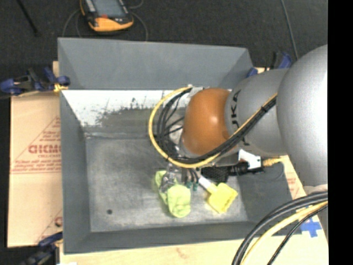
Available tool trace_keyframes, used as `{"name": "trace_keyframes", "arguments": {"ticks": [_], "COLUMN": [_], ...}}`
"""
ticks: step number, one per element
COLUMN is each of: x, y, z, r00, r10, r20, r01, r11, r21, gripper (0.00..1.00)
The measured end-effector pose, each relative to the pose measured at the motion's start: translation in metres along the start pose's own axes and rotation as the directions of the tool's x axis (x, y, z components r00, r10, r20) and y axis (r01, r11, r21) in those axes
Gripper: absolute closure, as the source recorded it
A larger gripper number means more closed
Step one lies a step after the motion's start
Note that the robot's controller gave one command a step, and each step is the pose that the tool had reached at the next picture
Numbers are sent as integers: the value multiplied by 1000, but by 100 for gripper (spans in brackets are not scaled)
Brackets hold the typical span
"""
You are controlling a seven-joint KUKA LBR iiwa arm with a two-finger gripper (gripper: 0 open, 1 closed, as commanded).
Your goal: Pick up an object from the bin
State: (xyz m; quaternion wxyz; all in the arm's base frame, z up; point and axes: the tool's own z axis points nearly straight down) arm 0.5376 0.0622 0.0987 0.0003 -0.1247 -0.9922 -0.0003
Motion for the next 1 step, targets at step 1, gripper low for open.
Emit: {"name": "trace_keyframes", "arguments": {"ticks": [1], "x": [1], "y": [0], "z": [-17], "r00": [1000], "r10": [0], "r20": [-1], "r01": [0], "r11": [1000], "r21": [0], "gripper": [100]}}
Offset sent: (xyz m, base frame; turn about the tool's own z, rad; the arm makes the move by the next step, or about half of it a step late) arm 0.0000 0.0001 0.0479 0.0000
